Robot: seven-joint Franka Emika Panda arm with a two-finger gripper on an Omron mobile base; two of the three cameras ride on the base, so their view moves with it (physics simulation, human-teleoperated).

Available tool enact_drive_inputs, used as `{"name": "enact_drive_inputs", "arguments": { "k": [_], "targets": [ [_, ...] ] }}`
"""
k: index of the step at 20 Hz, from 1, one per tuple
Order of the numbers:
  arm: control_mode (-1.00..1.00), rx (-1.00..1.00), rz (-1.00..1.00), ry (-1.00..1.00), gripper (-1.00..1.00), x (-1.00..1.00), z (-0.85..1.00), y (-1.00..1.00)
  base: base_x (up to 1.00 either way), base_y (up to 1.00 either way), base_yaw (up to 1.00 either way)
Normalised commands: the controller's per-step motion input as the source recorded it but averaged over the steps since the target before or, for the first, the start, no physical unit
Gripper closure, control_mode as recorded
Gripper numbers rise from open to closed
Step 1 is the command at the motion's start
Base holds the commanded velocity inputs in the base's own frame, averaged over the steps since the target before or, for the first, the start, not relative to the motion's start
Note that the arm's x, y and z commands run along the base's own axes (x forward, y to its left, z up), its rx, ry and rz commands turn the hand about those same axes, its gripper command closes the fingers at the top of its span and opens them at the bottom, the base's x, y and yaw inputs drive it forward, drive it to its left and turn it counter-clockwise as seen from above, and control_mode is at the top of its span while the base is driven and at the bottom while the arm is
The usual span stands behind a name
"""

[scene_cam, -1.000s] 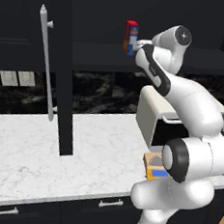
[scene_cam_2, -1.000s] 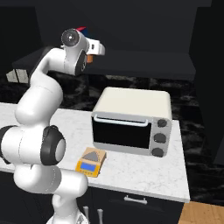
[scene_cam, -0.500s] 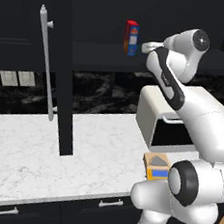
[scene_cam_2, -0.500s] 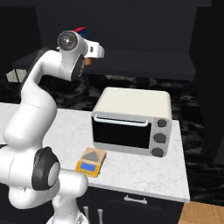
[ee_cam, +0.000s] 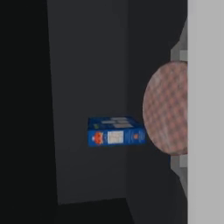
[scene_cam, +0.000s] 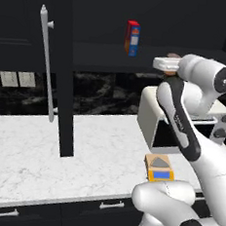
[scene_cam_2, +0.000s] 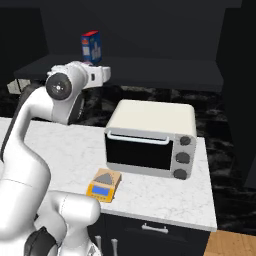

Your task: Pick the jam and place it on the digital scale for weighing, and close the cabinet.

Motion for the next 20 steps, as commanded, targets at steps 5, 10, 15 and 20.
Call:
{"name": "enact_drive_inputs", "arguments": {
  "k": [5, 10, 15, 20],
  "targets": [
    [-1.0, 0.0, 0.0, -0.21, 1.0, -1.0, -0.05, -0.18, 0.0, 0.0, 0.0],
    [-1.0, 0.0, 0.01, 0.04, 1.0, -1.0, -0.12, -0.62, 0.0, 0.0, 0.0],
    [-1.0, -0.01, 0.16, 0.29, 1.0, -0.86, -0.76, -0.58, 0.0, 0.0, 0.0],
    [-1.0, 0.0, 0.49, 0.11, 1.0, -0.45, -0.94, -0.51, 0.0, 0.0, 0.0]
  ]
}}
